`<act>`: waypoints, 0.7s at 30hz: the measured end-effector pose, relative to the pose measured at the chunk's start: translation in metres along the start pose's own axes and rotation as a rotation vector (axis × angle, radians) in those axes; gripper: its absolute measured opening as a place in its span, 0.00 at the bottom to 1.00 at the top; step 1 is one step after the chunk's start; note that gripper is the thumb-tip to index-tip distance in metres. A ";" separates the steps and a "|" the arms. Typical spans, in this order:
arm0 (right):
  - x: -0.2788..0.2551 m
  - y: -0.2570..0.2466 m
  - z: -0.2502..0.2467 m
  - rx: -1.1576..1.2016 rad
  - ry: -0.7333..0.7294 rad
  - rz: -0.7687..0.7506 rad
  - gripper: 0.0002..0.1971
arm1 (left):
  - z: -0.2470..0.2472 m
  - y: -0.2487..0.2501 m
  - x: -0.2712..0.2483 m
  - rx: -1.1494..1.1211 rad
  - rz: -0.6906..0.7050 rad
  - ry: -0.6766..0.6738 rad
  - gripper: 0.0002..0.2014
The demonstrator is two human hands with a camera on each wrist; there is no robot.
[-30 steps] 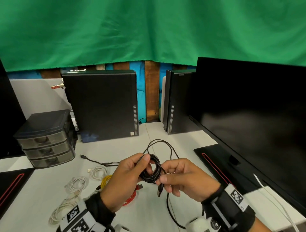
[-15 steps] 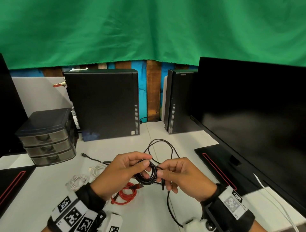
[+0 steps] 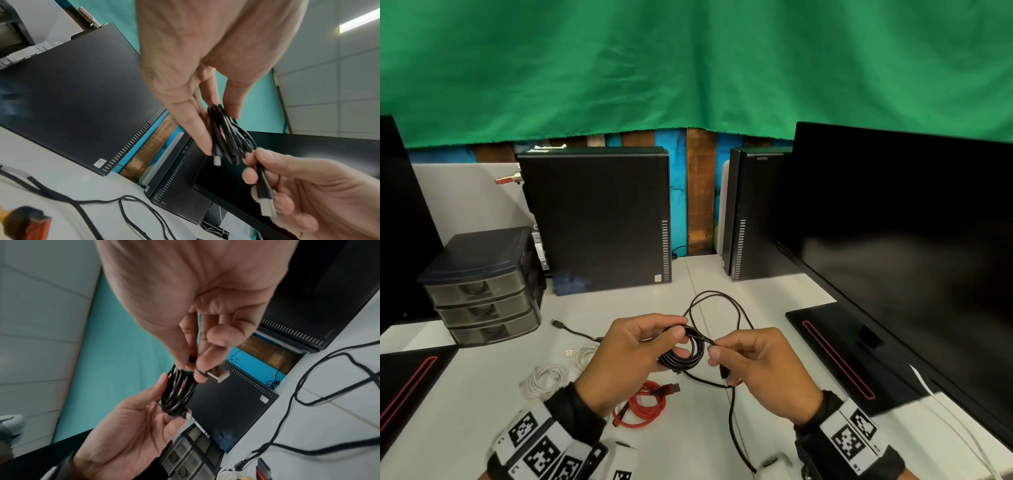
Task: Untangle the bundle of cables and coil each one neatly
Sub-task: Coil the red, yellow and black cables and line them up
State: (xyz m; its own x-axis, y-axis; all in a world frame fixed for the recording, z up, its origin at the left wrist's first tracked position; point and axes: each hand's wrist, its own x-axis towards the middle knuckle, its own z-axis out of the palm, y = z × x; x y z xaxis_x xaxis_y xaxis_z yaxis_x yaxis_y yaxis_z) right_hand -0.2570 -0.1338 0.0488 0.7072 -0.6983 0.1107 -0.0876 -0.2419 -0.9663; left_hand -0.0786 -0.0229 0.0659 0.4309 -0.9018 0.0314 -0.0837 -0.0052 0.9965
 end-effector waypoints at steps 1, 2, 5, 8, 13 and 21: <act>-0.001 -0.002 0.000 0.006 0.013 -0.004 0.05 | 0.000 0.001 -0.001 -0.007 -0.003 -0.019 0.10; -0.001 -0.003 0.000 0.023 0.022 0.000 0.05 | 0.001 0.001 -0.002 -0.006 -0.006 -0.044 0.10; -0.002 -0.007 0.002 0.115 0.008 0.047 0.06 | 0.003 -0.001 -0.006 0.066 -0.023 -0.095 0.09; -0.002 -0.001 0.008 0.103 -0.055 0.075 0.04 | -0.008 0.002 -0.009 0.257 -0.057 -0.218 0.14; -0.008 0.025 0.047 -0.092 -0.328 0.192 0.04 | -0.068 0.027 -0.003 0.547 -0.012 -0.076 0.18; 0.001 0.041 0.101 -0.152 -0.230 0.298 0.03 | -0.106 0.043 -0.008 0.343 0.016 0.124 0.12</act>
State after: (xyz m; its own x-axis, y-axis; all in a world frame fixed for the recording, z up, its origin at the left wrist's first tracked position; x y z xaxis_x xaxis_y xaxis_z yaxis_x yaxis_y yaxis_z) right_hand -0.1888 -0.0765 -0.0139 0.7722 -0.5882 -0.2402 -0.4029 -0.1610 -0.9010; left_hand 0.0091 0.0298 0.1170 0.5311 -0.8438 0.0766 -0.3782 -0.1552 0.9126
